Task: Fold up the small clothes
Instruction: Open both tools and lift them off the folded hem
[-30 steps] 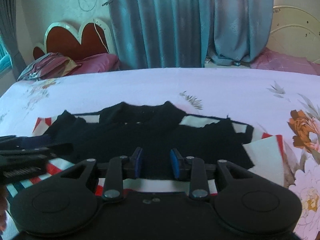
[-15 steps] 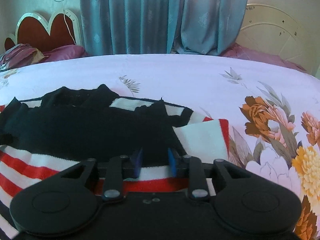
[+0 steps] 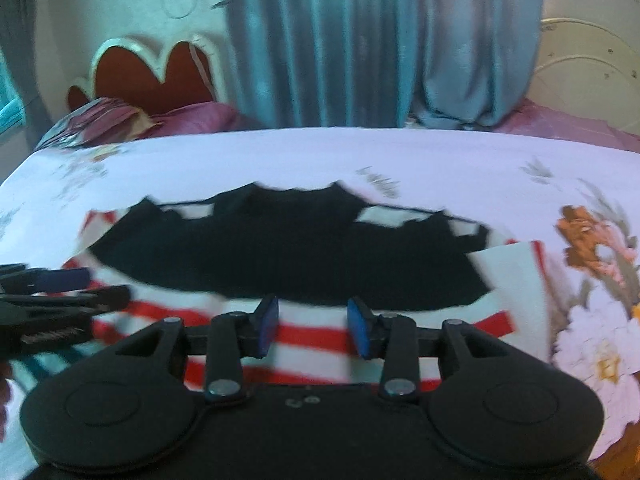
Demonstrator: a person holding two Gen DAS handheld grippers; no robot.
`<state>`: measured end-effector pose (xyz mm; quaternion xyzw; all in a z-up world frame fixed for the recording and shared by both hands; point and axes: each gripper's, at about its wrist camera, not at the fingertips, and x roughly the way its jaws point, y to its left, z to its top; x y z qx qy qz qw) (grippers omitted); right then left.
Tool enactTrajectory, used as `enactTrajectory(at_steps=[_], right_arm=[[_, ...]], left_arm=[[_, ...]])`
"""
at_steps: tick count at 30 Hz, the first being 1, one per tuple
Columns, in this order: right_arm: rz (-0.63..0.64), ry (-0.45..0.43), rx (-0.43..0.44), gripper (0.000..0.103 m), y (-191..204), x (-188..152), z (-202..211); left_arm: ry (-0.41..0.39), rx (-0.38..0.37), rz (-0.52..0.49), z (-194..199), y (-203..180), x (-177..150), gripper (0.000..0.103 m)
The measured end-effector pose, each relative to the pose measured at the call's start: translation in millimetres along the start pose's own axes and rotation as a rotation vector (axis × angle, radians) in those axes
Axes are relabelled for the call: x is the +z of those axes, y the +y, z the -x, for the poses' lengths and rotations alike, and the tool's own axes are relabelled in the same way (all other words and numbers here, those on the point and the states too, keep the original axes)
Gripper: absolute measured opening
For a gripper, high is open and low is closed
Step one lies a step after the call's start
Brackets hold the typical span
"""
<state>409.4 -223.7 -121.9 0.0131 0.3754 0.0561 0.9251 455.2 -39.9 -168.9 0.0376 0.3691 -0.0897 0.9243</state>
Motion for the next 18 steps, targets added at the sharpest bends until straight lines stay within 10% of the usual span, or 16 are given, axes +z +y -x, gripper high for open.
enactTrajectory(at_steps=[18], right_arm=[[-0.075,0.030,-0.112,0.046,-44.9,-39.1,7.0]], left_arm=[[0.021,0.033,0.030,1.0,38.0,-30.5,0.058]])
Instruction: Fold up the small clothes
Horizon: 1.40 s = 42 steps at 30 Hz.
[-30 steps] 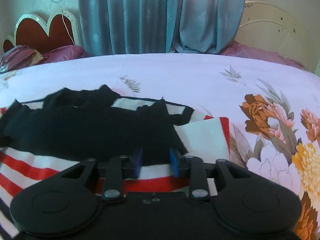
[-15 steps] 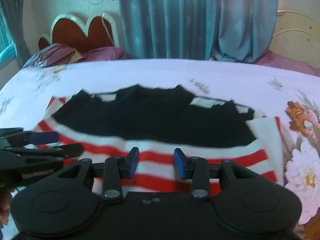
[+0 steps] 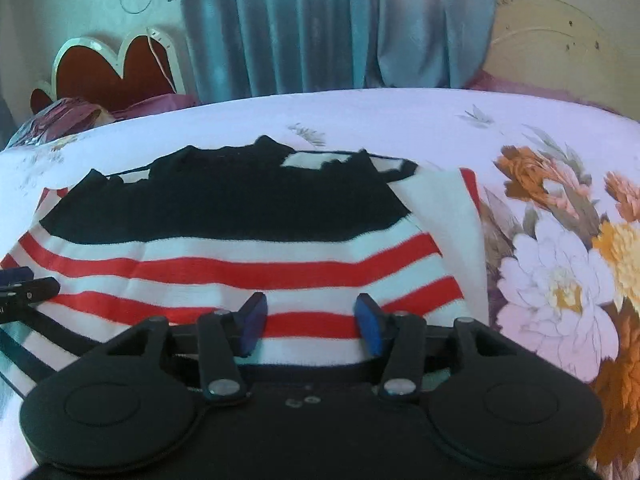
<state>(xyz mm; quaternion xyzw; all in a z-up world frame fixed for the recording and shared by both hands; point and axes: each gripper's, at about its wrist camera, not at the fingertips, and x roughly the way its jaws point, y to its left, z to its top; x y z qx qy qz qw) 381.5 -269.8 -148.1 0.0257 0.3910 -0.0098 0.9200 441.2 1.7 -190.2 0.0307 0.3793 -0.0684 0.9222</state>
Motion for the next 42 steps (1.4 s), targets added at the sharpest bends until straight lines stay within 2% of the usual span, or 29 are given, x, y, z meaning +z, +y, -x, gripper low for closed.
enactTrajectory(at_steps=[2,5,8,11,14,18,32,35,37,42], right_arm=[[0.026,0.002,-0.016,0.045,7.2,2.5,4.4],[-0.007,-0.015,0.044,0.043,16.6,4.1,18.9],[0.023,-0.027,0.083,0.043,36.7,0.0,29.4],[0.051,-0.018,0.115,0.043,56.1,-6.7,32.8],[0.067,0.001,0.111,0.044,67.6,-16.5,30.3],[0.103,0.032,0.067,0.045,69.1,-31.6,18.1],[0.137,0.059,-0.026,0.050,82.3,-40.8,21.6],[0.118,0.077,-0.006,0.049,78.9,-33.7,24.3],[0.073,0.054,0.025,0.049,70.7,-29.0,32.3],[0.050,0.001,0.063,0.049,46.5,-17.9,46.9]], left_arm=[[0.005,0.004,0.025,5.8,-1.7,2.6,0.058],[-0.014,-0.031,0.054,20.5,-4.9,1.1,0.058],[-0.012,-0.059,0.044,30.3,-12.3,-5.4,0.058],[0.004,-0.045,0.029,31.4,-15.8,-14.9,0.058],[0.022,-0.036,0.017,29.3,-14.5,-24.1,0.058],[0.015,-0.033,-0.045,28.0,-17.6,-31.5,0.058],[0.008,-0.031,-0.093,29.4,-19.1,-34.7,0.058],[0.022,-0.019,-0.088,32.4,-20.7,-30.9,0.059],[0.015,-0.001,-0.074,39.3,-21.7,-29.5,0.059],[-0.027,0.018,-0.041,54.7,-22.8,-26.0,0.059]])
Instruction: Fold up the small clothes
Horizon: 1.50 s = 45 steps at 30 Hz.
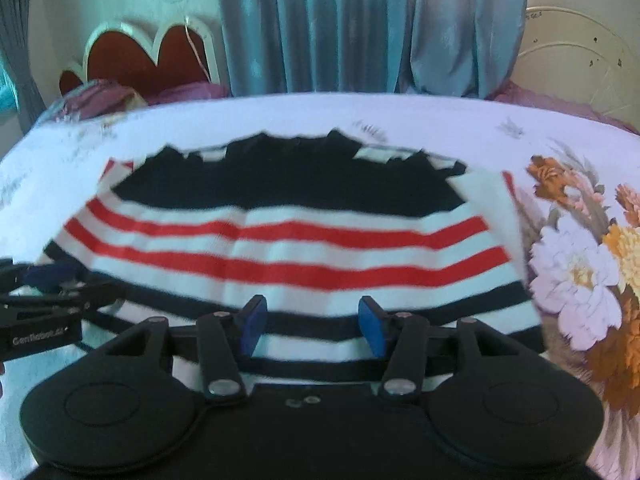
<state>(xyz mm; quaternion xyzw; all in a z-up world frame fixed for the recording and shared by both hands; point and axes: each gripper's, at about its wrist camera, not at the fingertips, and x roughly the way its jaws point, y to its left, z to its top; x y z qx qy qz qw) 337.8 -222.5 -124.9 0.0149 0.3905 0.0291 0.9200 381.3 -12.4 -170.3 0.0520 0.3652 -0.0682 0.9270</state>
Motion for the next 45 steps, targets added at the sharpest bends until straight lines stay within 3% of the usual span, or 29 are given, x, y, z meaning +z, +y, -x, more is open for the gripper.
enactTrajectory(at_steps=[3,7,15,20,24,29,31,32,40,45], right_arm=[[-0.005,-0.002,0.030,0.049,-9.6,3.4,0.2],[0.007,0.013,0.073,0.049,-3.9,5.3,-10.3],[0.045,-0.002,0.132,0.049,33.4,21.1,-23.4],[0.088,0.030,0.069,0.052,47.1,19.4,-45.8],[0.164,0.047,0.043,0.060,57.8,14.7,-55.7],[0.135,0.033,0.052,0.057,58.1,16.3,-47.8],[0.131,0.018,0.058,0.057,59.2,18.0,-42.6],[0.132,0.010,0.062,0.057,60.0,19.1,-40.4],[0.134,0.005,0.065,0.057,63.4,22.7,-39.0],[0.139,0.010,0.045,0.057,59.2,22.0,-42.1]], left_arm=[[-0.010,0.044,0.029,-3.3,2.1,5.1,0.059],[0.036,0.104,0.094,-20.6,18.5,2.3,0.059],[0.032,0.069,0.135,-24.8,32.7,-5.2,0.059],[0.059,0.065,0.182,-15.0,36.5,-0.3,0.059],[0.088,0.054,0.246,-0.7,43.4,-4.4,0.059],[0.137,0.047,0.299,16.3,52.9,-15.6,0.061],[0.165,0.045,0.345,20.2,59.9,-22.4,0.079],[0.175,0.046,0.369,21.6,63.0,-25.8,0.080],[0.209,-0.037,0.544,14.6,75.8,-49.6,0.080],[0.141,-0.096,0.674,1.5,83.1,-60.4,0.080]])
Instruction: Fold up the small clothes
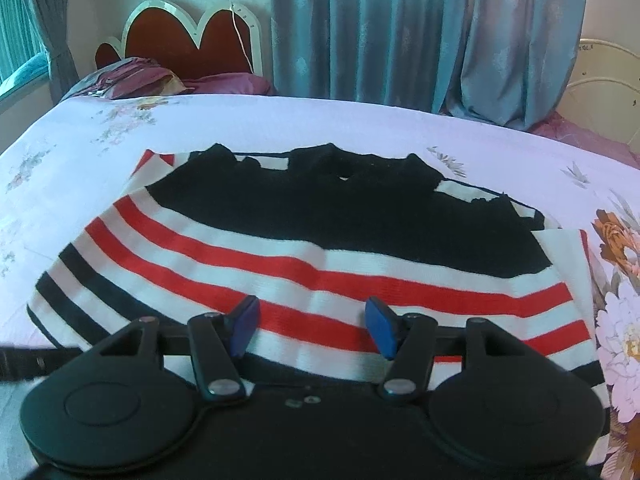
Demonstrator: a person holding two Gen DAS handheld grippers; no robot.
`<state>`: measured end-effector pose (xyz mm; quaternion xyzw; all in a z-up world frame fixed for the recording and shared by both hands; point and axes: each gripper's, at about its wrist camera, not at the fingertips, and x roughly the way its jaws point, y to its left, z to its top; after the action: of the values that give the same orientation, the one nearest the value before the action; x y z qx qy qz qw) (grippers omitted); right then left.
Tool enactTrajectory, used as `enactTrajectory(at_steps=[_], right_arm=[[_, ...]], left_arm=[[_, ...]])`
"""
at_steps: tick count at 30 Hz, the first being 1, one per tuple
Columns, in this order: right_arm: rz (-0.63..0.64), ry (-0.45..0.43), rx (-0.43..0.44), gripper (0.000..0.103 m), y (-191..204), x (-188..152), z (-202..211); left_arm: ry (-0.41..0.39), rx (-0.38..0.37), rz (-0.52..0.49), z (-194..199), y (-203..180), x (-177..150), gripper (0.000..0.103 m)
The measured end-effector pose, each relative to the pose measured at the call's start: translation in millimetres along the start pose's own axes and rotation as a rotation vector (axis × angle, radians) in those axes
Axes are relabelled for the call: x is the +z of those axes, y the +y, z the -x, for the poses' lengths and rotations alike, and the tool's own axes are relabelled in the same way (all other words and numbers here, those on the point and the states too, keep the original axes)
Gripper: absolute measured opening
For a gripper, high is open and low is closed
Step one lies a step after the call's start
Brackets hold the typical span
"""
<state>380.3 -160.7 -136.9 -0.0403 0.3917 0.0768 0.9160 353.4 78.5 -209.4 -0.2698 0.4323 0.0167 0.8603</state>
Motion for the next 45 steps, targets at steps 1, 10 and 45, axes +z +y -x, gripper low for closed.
enactTrajectory(at_steps=[1,10,45], right_arm=[[0.005,0.002,-0.006,0.057,-0.5,-0.5,-1.2],[0.033,-0.007,-0.026,0.060,0.6,-2.9,-11.2],[-0.284,-0.127,-0.093,0.049,-124.2,-22.4,64.1]], left_arm=[[-0.013,-0.015,0.020,-2.0,1.0,1.7,0.080],[-0.132,-0.103,0.123,-28.0,5.3,19.4,0.076],[-0.290,-0.367,-0.665,7.7,-218.8,-10.7,0.016]])
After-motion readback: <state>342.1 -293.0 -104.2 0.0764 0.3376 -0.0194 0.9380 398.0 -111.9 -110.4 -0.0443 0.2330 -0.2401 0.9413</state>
